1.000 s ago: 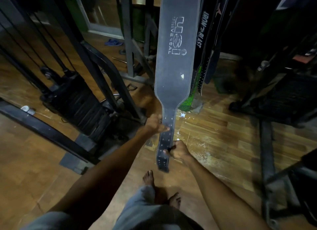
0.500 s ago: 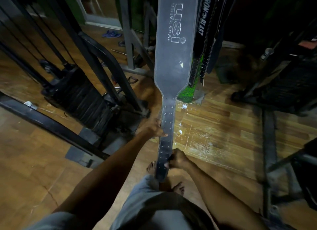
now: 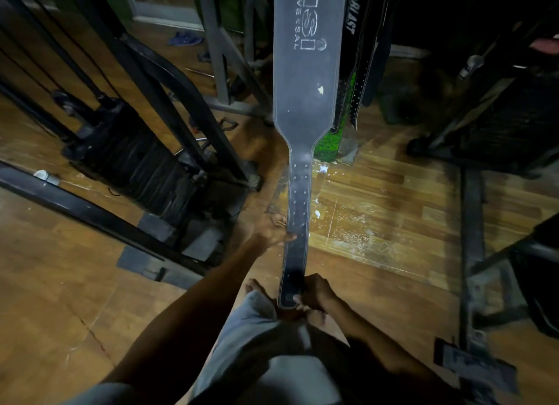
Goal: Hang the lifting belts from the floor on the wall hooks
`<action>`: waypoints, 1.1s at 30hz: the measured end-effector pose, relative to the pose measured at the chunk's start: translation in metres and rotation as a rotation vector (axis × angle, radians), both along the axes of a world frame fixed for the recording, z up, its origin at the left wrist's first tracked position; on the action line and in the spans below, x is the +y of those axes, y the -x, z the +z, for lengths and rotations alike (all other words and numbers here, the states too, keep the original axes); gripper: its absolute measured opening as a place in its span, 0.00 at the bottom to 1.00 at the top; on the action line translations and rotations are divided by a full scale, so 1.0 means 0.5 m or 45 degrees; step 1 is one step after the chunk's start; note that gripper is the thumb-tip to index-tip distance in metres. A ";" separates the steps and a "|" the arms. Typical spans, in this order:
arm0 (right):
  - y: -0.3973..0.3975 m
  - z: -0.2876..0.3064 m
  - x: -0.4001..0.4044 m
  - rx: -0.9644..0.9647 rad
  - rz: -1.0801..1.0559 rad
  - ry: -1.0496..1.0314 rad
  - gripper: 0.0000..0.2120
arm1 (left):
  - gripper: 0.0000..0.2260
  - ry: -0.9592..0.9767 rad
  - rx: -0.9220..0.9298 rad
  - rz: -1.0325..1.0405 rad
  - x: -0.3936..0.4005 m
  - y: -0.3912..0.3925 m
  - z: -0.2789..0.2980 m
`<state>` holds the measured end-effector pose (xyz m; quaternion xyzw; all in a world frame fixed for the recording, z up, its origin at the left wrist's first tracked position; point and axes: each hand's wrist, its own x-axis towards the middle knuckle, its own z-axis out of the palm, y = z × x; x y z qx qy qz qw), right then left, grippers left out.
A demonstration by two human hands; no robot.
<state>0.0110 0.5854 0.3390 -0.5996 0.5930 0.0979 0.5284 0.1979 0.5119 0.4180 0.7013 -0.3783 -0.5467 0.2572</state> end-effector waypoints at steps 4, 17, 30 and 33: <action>-0.005 0.020 0.004 -0.034 -0.102 -0.100 0.06 | 0.11 -0.043 0.166 0.101 0.054 -0.006 -0.013; -0.058 0.077 0.055 -0.029 -0.184 -0.035 0.04 | 0.20 -0.049 -0.057 -0.264 0.246 -0.059 -0.078; -0.063 0.075 0.059 -0.074 -0.447 0.167 0.07 | 0.10 -0.068 -0.180 -0.008 0.241 -0.056 -0.066; -0.034 0.053 -0.026 -0.089 -0.456 0.329 0.08 | 0.09 0.134 -0.232 -0.027 0.188 -0.062 -0.040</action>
